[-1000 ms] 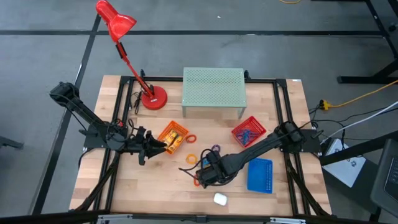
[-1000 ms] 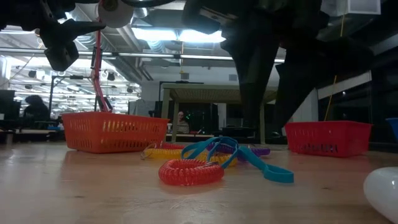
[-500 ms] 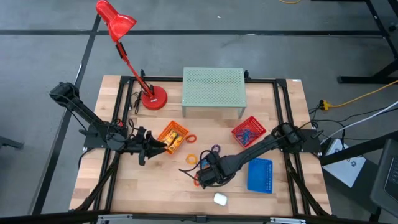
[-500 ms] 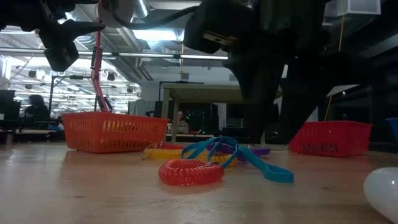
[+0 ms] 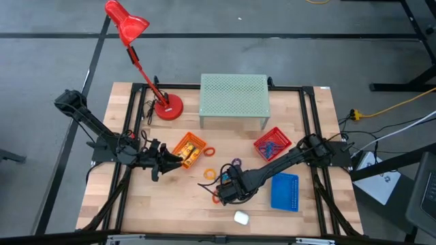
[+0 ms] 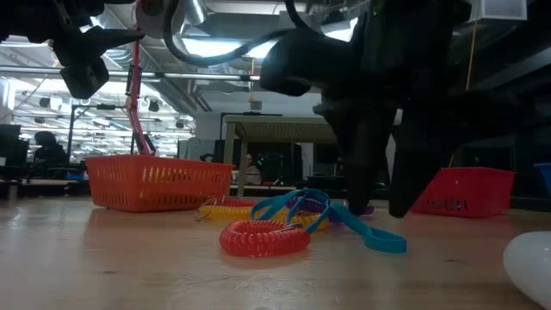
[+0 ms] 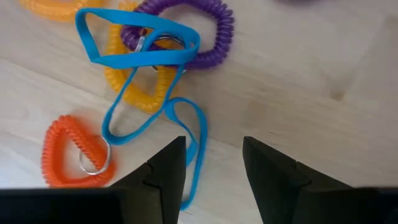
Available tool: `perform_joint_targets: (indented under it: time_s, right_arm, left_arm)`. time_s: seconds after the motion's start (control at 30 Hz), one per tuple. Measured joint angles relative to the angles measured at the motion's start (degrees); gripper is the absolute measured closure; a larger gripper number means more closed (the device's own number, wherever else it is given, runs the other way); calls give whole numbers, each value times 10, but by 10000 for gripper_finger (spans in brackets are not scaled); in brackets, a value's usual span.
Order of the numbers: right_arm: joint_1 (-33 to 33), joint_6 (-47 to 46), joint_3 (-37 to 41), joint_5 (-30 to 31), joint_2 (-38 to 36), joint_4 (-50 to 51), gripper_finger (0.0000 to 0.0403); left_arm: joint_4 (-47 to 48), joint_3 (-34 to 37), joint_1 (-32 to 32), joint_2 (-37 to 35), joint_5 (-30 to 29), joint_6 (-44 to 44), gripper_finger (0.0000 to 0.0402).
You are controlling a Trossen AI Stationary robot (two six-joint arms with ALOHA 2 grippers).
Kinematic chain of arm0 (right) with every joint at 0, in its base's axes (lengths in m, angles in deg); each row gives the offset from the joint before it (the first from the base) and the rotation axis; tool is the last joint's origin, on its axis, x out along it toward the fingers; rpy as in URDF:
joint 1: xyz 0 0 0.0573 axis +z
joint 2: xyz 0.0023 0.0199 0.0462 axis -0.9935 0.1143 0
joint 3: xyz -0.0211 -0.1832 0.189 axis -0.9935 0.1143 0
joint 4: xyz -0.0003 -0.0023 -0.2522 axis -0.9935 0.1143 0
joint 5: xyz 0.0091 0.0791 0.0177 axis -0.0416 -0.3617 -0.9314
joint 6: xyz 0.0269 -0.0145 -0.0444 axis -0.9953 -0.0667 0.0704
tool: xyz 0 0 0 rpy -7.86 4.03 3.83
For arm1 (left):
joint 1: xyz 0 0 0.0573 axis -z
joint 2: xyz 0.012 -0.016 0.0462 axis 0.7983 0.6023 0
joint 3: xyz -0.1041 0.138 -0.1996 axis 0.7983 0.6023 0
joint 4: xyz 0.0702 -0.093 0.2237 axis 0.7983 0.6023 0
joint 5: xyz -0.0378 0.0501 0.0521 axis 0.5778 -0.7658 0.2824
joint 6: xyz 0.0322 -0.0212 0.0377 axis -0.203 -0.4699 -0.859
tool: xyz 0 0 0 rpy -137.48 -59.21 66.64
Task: Pick & Place Office Desk Supplies
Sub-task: Put the blue rubber band into the red bin
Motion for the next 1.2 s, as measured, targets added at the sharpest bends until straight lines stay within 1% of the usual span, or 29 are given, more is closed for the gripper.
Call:
perform_joint_targets:
  time_s: [0.2,0.4,0.53,0.6,0.67,0.73,0.83,0.87,1.2]
  right_arm:
    - [0,-11,38,-11,-3,-53,241]
    - [-1,-31,56,-11,-5,-63,242]
    - [-6,-31,58,-15,-5,-61,253]
    - [-9,-28,58,-17,-5,-59,266]
    - [-12,-18,59,-16,-5,-57,288]
    - [-15,-9,59,-14,-4,-54,321]
    - [-19,14,60,-17,-4,-65,379]
    - [-21,22,60,-19,-4,-67,390]
    - [-25,28,61,-24,-12,-74,399]
  left_arm:
    - [0,0,0,0,0,2,249]
    - [0,0,0,0,0,3,249]
    - [0,0,0,0,0,4,249]
    - [0,0,0,0,0,4,249]
    - [0,0,0,0,0,4,249]
    - [0,0,0,0,0,4,249]
    - [0,0,0,0,0,4,249]
    - [0,0,0,0,0,4,249]
    - [2,0,0,0,0,4,249]
